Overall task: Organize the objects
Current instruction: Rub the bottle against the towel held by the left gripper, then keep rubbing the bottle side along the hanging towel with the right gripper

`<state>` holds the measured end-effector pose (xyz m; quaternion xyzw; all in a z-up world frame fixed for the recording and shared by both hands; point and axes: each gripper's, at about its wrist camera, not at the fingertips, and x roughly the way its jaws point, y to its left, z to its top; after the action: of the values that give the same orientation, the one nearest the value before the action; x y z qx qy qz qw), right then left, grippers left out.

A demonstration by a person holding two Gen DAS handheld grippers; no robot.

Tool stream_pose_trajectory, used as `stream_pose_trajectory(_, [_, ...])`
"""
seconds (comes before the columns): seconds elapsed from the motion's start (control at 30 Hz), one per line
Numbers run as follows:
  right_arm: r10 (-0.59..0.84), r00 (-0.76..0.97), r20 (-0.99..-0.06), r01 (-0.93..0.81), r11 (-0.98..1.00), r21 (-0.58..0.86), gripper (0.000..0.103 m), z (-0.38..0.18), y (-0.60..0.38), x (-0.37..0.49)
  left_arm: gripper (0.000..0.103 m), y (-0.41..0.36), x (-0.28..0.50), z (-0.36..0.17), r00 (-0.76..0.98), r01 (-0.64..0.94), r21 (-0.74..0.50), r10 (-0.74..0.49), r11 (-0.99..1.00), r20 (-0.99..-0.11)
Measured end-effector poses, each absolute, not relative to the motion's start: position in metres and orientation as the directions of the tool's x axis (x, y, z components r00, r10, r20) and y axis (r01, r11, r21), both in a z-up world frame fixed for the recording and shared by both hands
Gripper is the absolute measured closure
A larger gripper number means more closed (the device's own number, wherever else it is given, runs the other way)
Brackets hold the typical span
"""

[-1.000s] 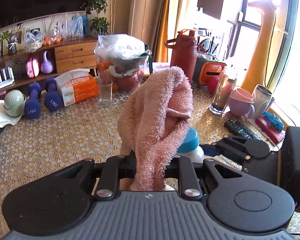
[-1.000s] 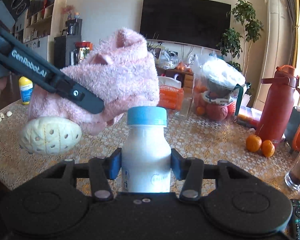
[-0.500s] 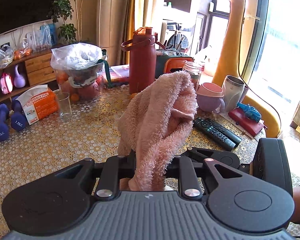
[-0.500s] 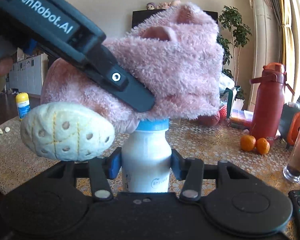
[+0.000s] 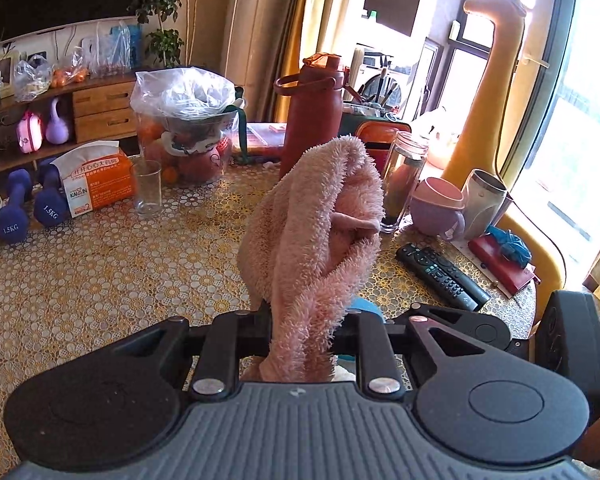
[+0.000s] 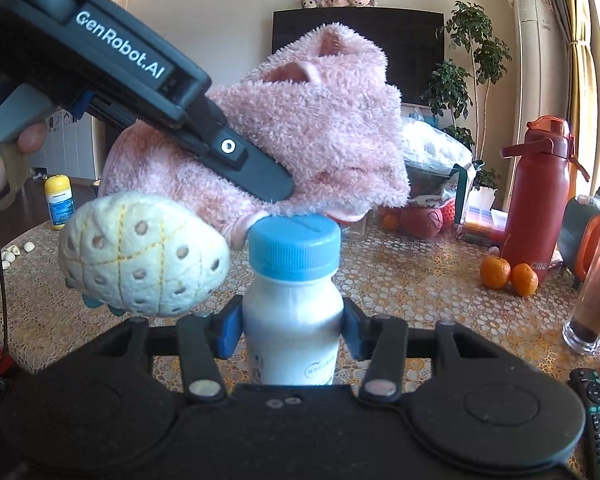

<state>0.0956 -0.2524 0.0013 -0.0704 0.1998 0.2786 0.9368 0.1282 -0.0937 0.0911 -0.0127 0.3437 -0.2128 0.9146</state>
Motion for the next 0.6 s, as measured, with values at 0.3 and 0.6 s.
stream_pose_trajectory(0.3, [0.462,0.763,-0.452,-0.541,0.839,-0.055,0.05,0.015,-0.25,0.094,0.082,-0.077,0.131,0.073,0.662,0.33,-0.204,-0.38,0.922,-0.646])
stream_pose_trajectory(0.6, [0.495,0.737,-0.459,-0.581,0.812,-0.057,0.048,0.059,-0.266,0.087,0.082,-0.062,0.118,0.074,0.686,0.325,-0.201,-0.376,0.924,-0.623])
